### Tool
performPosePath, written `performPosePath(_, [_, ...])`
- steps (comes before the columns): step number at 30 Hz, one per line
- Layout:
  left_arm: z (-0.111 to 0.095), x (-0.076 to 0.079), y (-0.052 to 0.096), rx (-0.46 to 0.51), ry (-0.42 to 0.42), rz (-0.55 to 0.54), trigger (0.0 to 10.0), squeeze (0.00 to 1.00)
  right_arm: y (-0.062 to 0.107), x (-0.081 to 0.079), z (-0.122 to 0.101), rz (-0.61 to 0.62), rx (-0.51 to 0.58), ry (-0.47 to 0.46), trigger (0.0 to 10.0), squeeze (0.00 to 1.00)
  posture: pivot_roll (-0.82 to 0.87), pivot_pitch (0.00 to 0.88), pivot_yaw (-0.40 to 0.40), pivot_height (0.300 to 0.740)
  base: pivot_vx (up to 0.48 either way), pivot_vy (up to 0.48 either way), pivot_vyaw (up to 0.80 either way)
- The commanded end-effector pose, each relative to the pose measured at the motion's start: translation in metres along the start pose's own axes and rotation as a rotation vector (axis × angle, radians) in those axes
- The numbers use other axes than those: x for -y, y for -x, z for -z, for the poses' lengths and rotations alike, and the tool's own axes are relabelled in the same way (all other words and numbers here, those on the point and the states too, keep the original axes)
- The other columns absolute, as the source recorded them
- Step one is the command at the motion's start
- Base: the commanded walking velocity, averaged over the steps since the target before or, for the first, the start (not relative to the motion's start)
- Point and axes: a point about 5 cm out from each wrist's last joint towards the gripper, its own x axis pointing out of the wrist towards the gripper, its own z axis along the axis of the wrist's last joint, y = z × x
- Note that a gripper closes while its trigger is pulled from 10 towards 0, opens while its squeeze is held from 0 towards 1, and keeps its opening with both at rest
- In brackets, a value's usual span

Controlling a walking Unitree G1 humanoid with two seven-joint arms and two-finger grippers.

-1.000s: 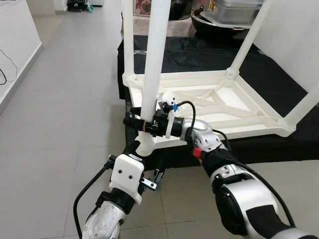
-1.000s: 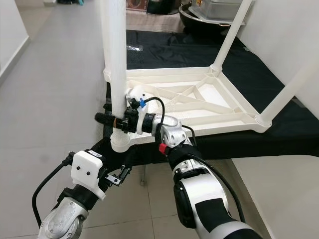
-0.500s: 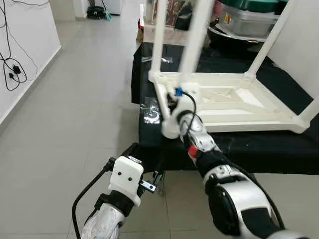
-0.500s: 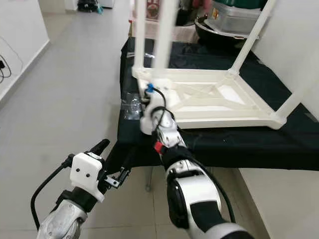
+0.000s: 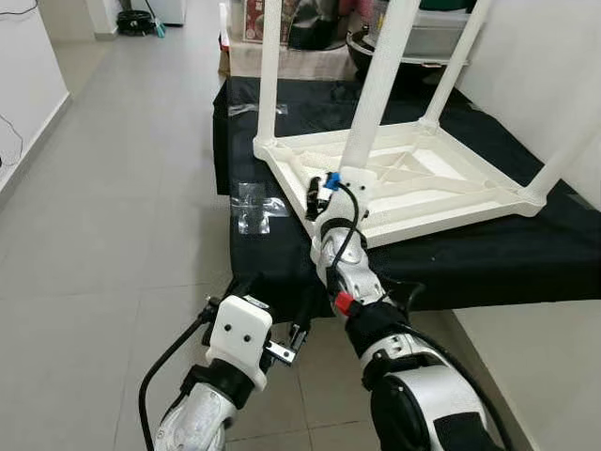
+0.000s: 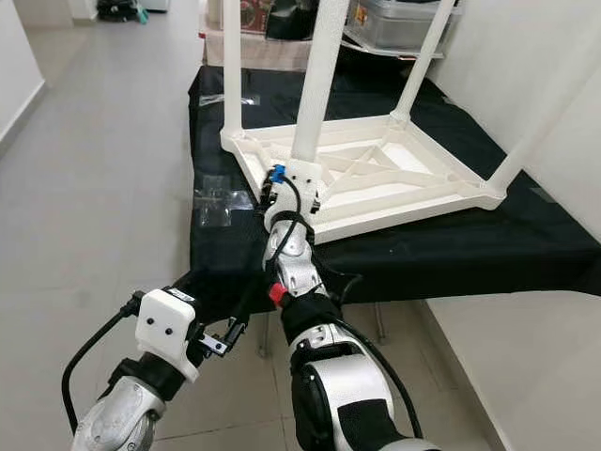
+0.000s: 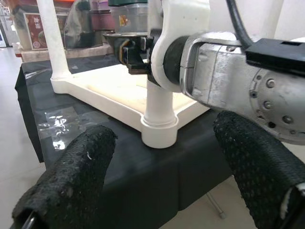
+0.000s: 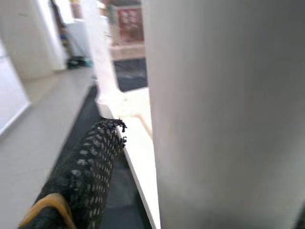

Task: Building children table

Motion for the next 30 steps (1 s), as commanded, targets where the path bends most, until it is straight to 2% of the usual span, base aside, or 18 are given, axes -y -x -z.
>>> performPosePath(1, [0.003,0.002,0.000,-0.016,0.007,0.006,10.0,0.00,0.000,-0.006,-0.006,-0.080,0.041,0.015,10.0,0.00,0.09,0.078,-0.123,0.740,0.000,0.000,0.00])
performPosePath(4, [0.003,0.002,0.000,-0.014,0.006,0.006,10.0,0.00,-0.004,0.001,-0.010,-0.137,0.056,0.014,10.0,0.00,0.09,0.078,-0.125,0.740,0.000,0.000,0.00])
performPosePath(6, [0.003,0.002,0.000,-0.014,0.006,0.006,10.0,0.00,-0.007,0.004,-0.011,-0.285,0.043,0.010,10.0,0.00,0.09,0.079,-0.123,0.740,0.000,0.000,0.00])
performPosePath(7, [0.003,0.002,0.000,-0.014,0.006,0.006,10.0,0.00,-0.007,0.004,-0.011,-0.285,0.043,0.010,10.0,0.00,0.09,0.079,-0.123,0.740,0.000,0.000,0.00])
performPosePath(10, [0.003,0.001,-0.001,-0.013,0.007,0.006,10.0,0.00,-0.009,0.013,-0.008,-0.509,-0.021,-0.025,10.0,0.00,0.09,0.081,-0.125,0.740,0.000,0.000,0.00])
performPosePath(12, [0.003,0.001,-0.001,-0.013,0.007,0.006,10.0,0.00,-0.009,0.013,-0.008,-0.509,-0.021,-0.025,10.0,0.00,0.09,0.081,-0.125,0.740,0.000,0.000,0.00])
performPosePath(13, [0.003,0.001,0.000,-0.011,0.006,0.006,10.0,0.00,-0.008,0.019,-0.007,-0.666,-0.079,-0.047,10.0,0.00,0.09,0.085,-0.127,0.740,0.000,0.000,0.00])
performPosePath(14, [0.002,0.001,-0.001,-0.011,0.006,0.006,10.0,0.00,-0.007,0.020,-0.007,-0.739,-0.105,-0.058,10.0,0.00,0.09,0.085,-0.125,0.740,0.000,0.000,0.00])
performPosePath(15, [0.002,0.001,-0.001,-0.011,0.006,0.006,10.0,0.00,-0.007,0.020,-0.007,-0.739,-0.105,-0.058,10.0,0.00,0.09,0.085,-0.125,0.740,0.000,0.000,0.00])
performPosePath(17, [0.002,0.002,-0.001,-0.011,0.006,0.006,10.0,0.00,-0.002,0.016,-0.006,-0.887,-0.150,-0.058,10.0,0.00,0.10,0.087,-0.127,0.740,0.000,0.000,0.00])
performPosePath(18, [0.002,0.002,-0.001,-0.011,0.006,0.006,10.0,0.00,-0.002,0.016,-0.006,-0.887,-0.150,-0.058,10.0,0.00,0.10,0.087,-0.127,0.740,0.000,0.000,0.00])
performPosePath(21, [0.002,0.002,0.000,-0.011,0.006,0.004,10.0,0.00,0.002,0.007,-0.005,-1.031,-0.190,-0.067,10.0,0.00,0.10,0.090,-0.129,0.740,0.000,0.000,0.00])
performPosePath(24, [0.002,0.002,0.000,-0.011,0.006,0.003,10.0,0.00,0.004,0.005,-0.006,-1.093,-0.201,-0.080,10.0,0.00,0.10,0.090,-0.129,0.740,0.000,0.000,0.00])
performPosePath(26, [0.002,0.002,0.000,-0.012,0.007,0.002,10.0,0.00,0.005,-0.003,-0.008,-1.154,-0.183,-0.039,10.0,0.00,0.10,0.094,-0.132,0.740,0.000,0.000,0.00])
performPosePath(30, [0.001,0.002,0.001,-0.012,0.008,0.000,10.0,0.00,0.003,-0.013,-0.012,-1.134,-0.158,-0.029,10.0,0.00,0.10,0.095,-0.136,0.740,0.000,0.000,0.00])
